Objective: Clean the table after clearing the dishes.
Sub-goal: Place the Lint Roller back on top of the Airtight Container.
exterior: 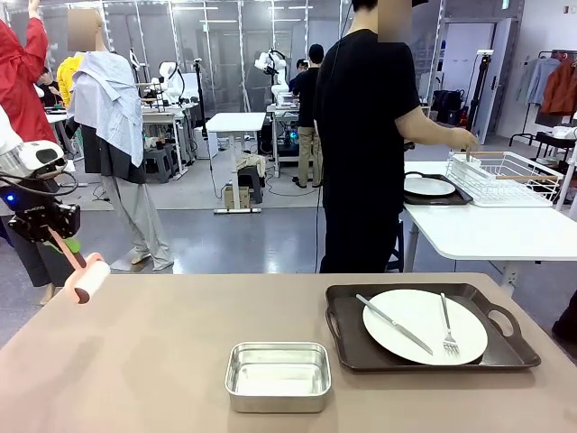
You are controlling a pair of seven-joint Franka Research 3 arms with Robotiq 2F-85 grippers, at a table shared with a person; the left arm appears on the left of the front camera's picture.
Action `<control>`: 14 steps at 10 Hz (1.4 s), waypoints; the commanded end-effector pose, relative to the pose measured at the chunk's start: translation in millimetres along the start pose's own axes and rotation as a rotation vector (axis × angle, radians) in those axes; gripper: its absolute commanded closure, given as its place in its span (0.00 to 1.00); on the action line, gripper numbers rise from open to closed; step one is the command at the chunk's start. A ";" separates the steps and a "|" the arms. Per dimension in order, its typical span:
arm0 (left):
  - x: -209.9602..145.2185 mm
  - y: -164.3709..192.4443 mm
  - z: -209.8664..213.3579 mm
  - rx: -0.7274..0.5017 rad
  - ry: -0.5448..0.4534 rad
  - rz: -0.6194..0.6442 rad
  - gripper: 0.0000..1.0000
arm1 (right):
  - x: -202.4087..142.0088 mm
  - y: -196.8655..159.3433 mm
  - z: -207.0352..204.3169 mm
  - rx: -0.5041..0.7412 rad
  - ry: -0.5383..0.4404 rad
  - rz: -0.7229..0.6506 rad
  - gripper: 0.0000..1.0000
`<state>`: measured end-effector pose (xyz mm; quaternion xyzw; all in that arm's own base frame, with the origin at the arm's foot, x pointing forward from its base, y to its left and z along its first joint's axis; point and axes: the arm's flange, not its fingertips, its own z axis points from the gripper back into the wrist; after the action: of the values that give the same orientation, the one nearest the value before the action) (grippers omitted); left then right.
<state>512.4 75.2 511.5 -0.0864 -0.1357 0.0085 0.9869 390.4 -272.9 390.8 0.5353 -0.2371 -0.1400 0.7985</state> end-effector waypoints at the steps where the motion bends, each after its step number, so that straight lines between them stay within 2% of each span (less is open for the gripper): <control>1: 0.5 0.8 5.3 0.005 -0.020 -0.016 0.77 | -2.6 2.4 0.7 0.009 -0.002 0.003 0.00; 3: 0.5 -0.2 1.1 0.000 -0.002 0.000 0.77 | -2.6 2.4 0.7 0.009 -0.002 0.003 0.00; 4: 8.6 -45.5 9.8 -0.015 -0.056 -0.222 0.77 | -2.6 2.4 0.7 0.009 -0.002 0.003 0.00; 6: 5.7 -167.1 12.5 -0.024 -0.010 -0.658 0.77 | -2.6 2.4 0.7 0.009 -0.002 0.003 0.00; 7: -11.7 -218.6 14.1 -0.030 0.009 -0.842 0.77 | -2.6 2.4 0.7 0.009 -0.002 0.003 0.00; 9: -71.4 -292.0 12.3 -0.066 0.070 -1.188 0.77 | -2.6 2.4 0.7 0.009 -0.002 0.003 0.00; 11: -130.8 -324.3 8.0 -0.135 0.128 -1.420 0.77 | -2.6 2.4 0.7 0.009 -0.002 0.003 0.00; 13: -161.5 -335.1 3.1 -0.153 0.113 -1.517 0.77 | -2.6 2.4 0.7 0.009 -0.002 0.003 0.00; 14: -155.0 -334.8 2.9 -0.098 0.043 -1.472 0.77 | -2.6 2.4 0.7 0.009 -0.002 0.003 0.00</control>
<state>354.7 -276.8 530.5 -0.0260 -0.1013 -0.6784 0.7273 390.8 -272.3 390.8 0.5354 -0.2368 -0.1394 0.7987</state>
